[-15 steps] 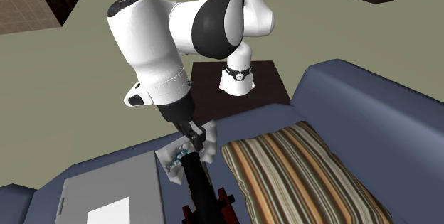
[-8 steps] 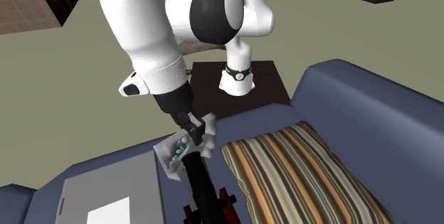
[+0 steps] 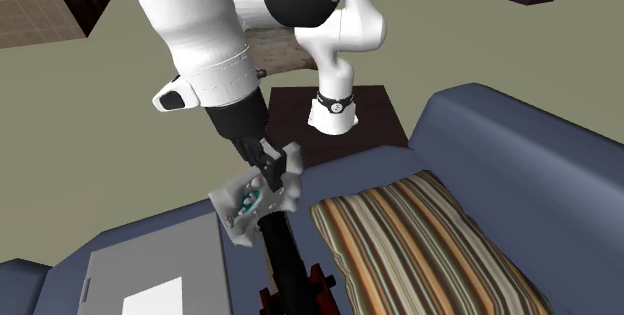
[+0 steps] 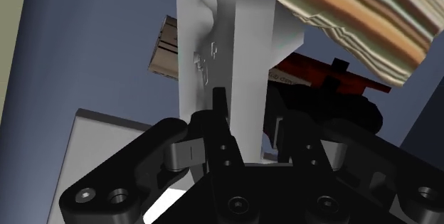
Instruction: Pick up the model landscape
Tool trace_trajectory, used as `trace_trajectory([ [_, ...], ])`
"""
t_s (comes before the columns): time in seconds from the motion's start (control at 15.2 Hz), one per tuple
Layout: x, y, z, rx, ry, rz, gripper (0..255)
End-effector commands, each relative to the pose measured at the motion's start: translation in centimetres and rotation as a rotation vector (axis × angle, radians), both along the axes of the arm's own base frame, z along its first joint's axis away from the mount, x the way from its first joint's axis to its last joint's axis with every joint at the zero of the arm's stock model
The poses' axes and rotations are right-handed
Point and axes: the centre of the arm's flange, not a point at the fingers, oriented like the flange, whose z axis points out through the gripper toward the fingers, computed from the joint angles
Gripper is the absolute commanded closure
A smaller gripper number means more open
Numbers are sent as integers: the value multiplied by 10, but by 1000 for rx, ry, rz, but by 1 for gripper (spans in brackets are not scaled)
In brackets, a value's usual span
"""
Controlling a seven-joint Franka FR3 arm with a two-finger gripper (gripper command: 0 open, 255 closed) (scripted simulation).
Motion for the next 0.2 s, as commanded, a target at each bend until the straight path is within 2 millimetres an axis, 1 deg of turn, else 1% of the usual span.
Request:
trace_trajectory([
  [0.0, 0, 0, 11, 0, -1, 0, 255],
  [0.13, 0, 0, 12, 0, -1, 0, 255],
])
